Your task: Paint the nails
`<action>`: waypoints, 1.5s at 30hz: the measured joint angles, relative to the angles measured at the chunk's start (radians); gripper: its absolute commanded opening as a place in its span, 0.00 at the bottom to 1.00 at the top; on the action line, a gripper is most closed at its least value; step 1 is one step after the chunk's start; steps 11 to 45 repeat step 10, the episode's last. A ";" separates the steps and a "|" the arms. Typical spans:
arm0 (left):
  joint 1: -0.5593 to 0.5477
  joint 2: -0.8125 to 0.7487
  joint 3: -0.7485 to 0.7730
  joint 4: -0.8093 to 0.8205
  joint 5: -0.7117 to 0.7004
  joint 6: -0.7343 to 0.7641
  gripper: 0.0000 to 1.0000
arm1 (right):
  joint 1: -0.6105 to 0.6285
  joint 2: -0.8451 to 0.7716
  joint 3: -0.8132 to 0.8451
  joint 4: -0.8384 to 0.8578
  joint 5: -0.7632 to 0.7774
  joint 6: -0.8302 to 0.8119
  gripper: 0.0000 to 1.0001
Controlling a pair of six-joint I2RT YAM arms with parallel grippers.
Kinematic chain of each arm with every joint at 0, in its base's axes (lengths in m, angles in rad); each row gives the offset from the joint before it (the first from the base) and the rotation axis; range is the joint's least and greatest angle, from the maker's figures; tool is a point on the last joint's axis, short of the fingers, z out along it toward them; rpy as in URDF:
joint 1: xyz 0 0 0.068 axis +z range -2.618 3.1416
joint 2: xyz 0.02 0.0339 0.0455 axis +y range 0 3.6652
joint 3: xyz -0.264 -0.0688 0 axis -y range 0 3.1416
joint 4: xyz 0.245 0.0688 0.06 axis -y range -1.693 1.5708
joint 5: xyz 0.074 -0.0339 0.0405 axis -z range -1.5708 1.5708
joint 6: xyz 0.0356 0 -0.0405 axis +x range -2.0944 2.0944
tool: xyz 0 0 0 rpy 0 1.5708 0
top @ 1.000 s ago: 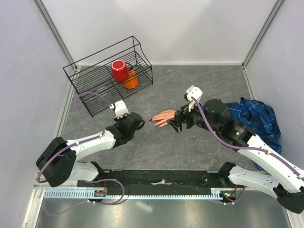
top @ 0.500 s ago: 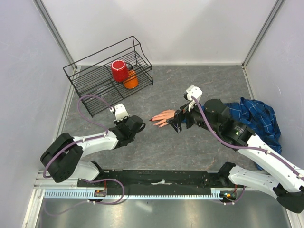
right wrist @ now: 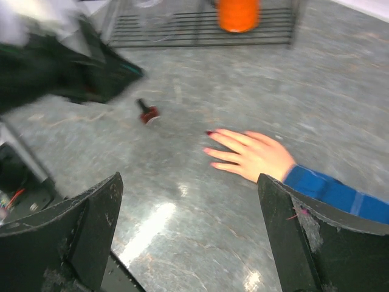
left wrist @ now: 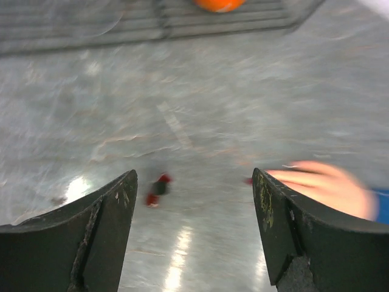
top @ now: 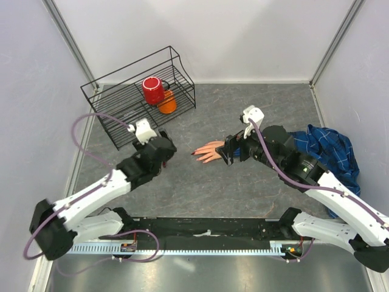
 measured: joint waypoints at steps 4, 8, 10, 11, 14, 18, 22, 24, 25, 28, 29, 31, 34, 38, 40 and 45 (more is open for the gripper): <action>0.003 -0.149 0.168 -0.035 0.147 0.142 0.81 | 0.000 0.014 0.101 -0.099 0.159 0.030 0.98; 0.004 -0.210 0.404 -0.049 0.347 0.303 0.82 | 0.000 0.018 0.269 -0.204 0.305 0.038 0.98; 0.004 -0.210 0.537 -0.068 0.446 0.368 0.85 | -0.001 0.006 0.349 -0.232 0.353 0.036 0.98; 0.004 -0.210 0.537 -0.068 0.446 0.368 0.85 | -0.001 0.006 0.349 -0.232 0.353 0.036 0.98; 0.004 -0.210 0.537 -0.068 0.446 0.368 0.85 | -0.001 0.006 0.349 -0.232 0.353 0.036 0.98; 0.004 -0.210 0.537 -0.068 0.446 0.368 0.85 | -0.001 0.006 0.349 -0.232 0.353 0.036 0.98; 0.004 -0.210 0.537 -0.068 0.446 0.368 0.85 | -0.001 0.006 0.349 -0.232 0.353 0.036 0.98; 0.004 -0.210 0.537 -0.068 0.446 0.368 0.85 | -0.001 0.006 0.349 -0.232 0.353 0.036 0.98; 0.004 -0.210 0.537 -0.068 0.446 0.368 0.85 | -0.001 0.006 0.349 -0.232 0.353 0.036 0.98; 0.004 -0.210 0.537 -0.068 0.446 0.368 0.85 | -0.001 0.006 0.349 -0.232 0.353 0.036 0.98; 0.004 -0.210 0.537 -0.068 0.446 0.368 0.85 | -0.001 0.006 0.349 -0.232 0.353 0.036 0.98; 0.004 -0.210 0.537 -0.068 0.446 0.368 0.85 | -0.001 0.006 0.349 -0.232 0.353 0.036 0.98; 0.004 -0.210 0.537 -0.068 0.446 0.368 0.85 | -0.001 0.006 0.349 -0.232 0.353 0.036 0.98; 0.004 -0.210 0.537 -0.068 0.446 0.368 0.85 | -0.001 0.006 0.349 -0.232 0.353 0.036 0.98; 0.004 -0.210 0.537 -0.068 0.446 0.368 0.85 | -0.001 0.006 0.349 -0.232 0.353 0.036 0.98; 0.004 -0.210 0.537 -0.068 0.446 0.368 0.85 | -0.001 0.006 0.349 -0.232 0.353 0.036 0.98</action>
